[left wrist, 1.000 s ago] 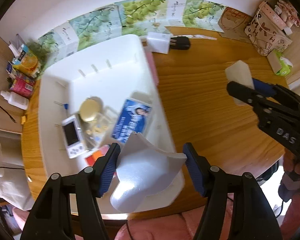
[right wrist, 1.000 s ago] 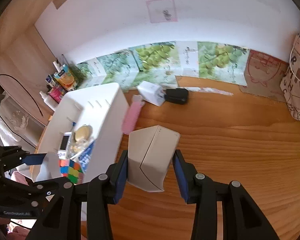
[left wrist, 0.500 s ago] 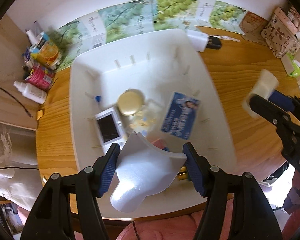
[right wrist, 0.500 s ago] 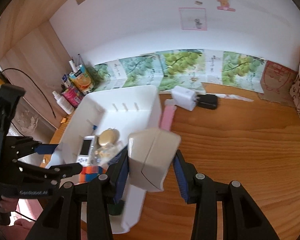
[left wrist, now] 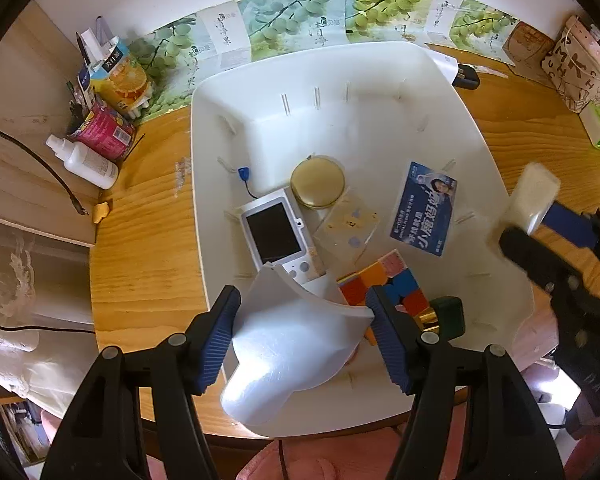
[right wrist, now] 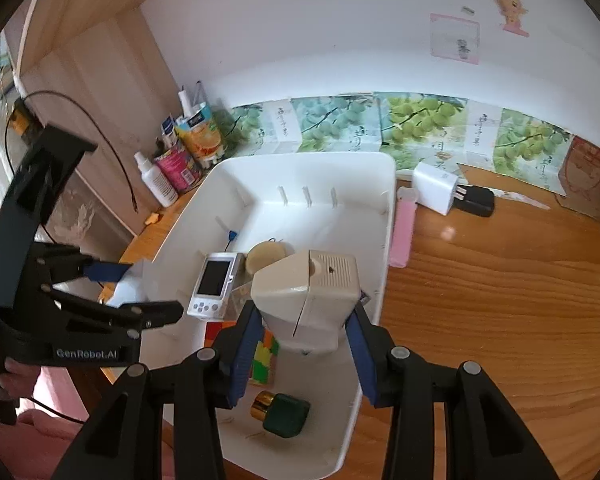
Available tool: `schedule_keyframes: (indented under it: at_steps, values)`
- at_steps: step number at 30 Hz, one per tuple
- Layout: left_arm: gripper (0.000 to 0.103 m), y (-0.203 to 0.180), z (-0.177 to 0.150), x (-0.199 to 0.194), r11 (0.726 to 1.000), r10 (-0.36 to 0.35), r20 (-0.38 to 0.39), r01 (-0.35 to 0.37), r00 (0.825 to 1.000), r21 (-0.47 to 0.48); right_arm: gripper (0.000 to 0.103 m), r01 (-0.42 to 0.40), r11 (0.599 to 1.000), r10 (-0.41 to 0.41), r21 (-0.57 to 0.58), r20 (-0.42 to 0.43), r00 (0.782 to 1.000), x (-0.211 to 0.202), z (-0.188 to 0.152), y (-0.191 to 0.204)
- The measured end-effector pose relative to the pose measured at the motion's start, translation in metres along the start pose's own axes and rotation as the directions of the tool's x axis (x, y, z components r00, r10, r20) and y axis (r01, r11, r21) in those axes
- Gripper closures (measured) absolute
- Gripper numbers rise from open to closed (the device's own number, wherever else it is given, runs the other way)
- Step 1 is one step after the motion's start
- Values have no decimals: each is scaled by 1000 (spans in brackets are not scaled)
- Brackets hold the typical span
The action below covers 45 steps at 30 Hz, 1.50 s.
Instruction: Organize rigid objects
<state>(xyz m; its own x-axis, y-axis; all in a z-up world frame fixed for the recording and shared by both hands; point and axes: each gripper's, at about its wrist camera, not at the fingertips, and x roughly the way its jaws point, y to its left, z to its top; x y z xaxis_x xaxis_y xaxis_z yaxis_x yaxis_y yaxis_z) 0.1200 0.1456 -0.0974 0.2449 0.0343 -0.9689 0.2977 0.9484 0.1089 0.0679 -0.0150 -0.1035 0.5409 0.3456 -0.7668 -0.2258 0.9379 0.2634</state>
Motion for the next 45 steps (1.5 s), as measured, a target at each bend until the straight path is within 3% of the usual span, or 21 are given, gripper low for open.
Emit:
schedule_keyframes:
  at_steps: [5,7,9,10,19,30,45]
  values:
    - [34,0,1,-3,1000,-6,19,6,1000,11,59,-8,1000,8,5,0,1000,5,-7,8]
    - [33,-1,1,-5,1000,-7,40,6,999,13,54,-3,1000,3,-4,-1,1000,5,-8,11]
    - [30,-1,1,-5,1000,0,39,0,999,16,32,2,1000,-2,-14,7,1000,2,-8,13]
    - [30,-1,1,-5,1000,0,39,0,999,13,30,8,1000,-7,-14,13,1000,0,-8,13]
    - [25,12,-1,-6,995,-49,55,53,997,-85,29,76,997,-76,12,25,997,-18,-8,-3]
    - [25,-3,-5,-30,982,-141,190,161,972,-95,29,152,988,-154,27,125,980,-60,-12,-33]
    - [25,-46,11,-57,983,-106,284,143,953,-114,29,220,972,-196,-80,231,953,-113,-8,-80]
